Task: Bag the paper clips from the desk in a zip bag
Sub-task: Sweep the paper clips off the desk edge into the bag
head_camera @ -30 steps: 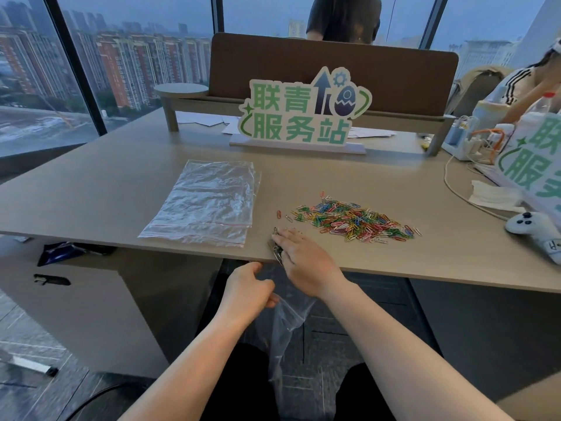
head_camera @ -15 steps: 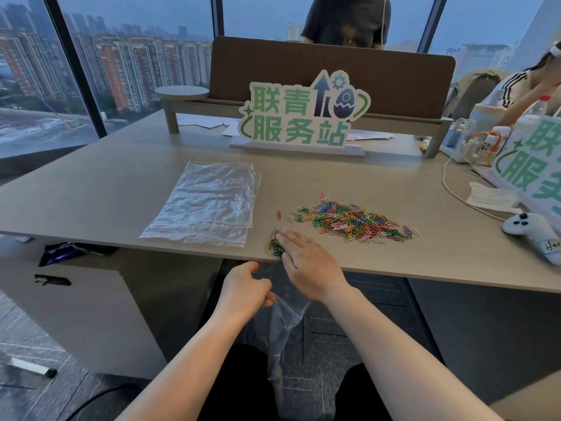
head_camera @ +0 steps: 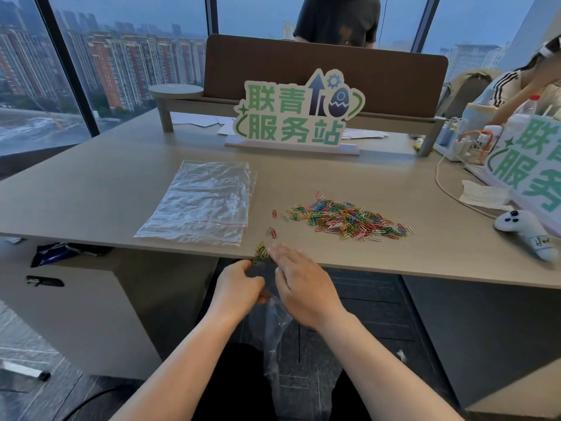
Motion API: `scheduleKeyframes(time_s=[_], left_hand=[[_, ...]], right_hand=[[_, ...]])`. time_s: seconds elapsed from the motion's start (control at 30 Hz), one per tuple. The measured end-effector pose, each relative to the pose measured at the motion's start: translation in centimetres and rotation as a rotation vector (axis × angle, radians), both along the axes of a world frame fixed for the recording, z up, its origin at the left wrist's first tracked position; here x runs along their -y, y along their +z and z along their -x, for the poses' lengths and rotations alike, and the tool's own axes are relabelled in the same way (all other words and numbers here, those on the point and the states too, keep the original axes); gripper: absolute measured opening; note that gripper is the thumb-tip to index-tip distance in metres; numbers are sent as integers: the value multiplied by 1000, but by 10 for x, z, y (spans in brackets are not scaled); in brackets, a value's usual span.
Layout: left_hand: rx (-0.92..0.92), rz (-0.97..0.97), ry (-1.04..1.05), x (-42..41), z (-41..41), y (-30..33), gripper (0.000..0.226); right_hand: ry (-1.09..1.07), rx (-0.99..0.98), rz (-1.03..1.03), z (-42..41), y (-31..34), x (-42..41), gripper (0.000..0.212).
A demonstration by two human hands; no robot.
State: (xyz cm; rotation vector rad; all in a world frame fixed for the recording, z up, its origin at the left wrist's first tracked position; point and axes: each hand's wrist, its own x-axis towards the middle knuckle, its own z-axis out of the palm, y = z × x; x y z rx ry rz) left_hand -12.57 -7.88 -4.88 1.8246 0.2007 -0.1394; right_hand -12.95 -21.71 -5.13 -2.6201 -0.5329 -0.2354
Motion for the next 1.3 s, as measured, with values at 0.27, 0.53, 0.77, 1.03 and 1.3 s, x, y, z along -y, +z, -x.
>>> scheduleKeyframes(time_s=[0.27, 0.53, 0.77, 1.03, 1.3], left_hand=[[-19, -9, -3, -1, 4, 6, 58], [1, -32, -4, -6, 9, 14, 51], [7, -30, -10, -8, 5, 7, 55], [13, -4, 0, -8, 2, 3, 39], [12, -1, -40, -2, 5, 0, 37]], right_hand=[[-47, -128, -3, -55, 12, 3, 55], [106, -242, 116, -76, 16, -11, 52], [167, -198, 62, -50, 12, -9, 51], [181, -124, 13, -22, 9, -4, 51], [180, -139, -182, -1, 6, 3, 50]])
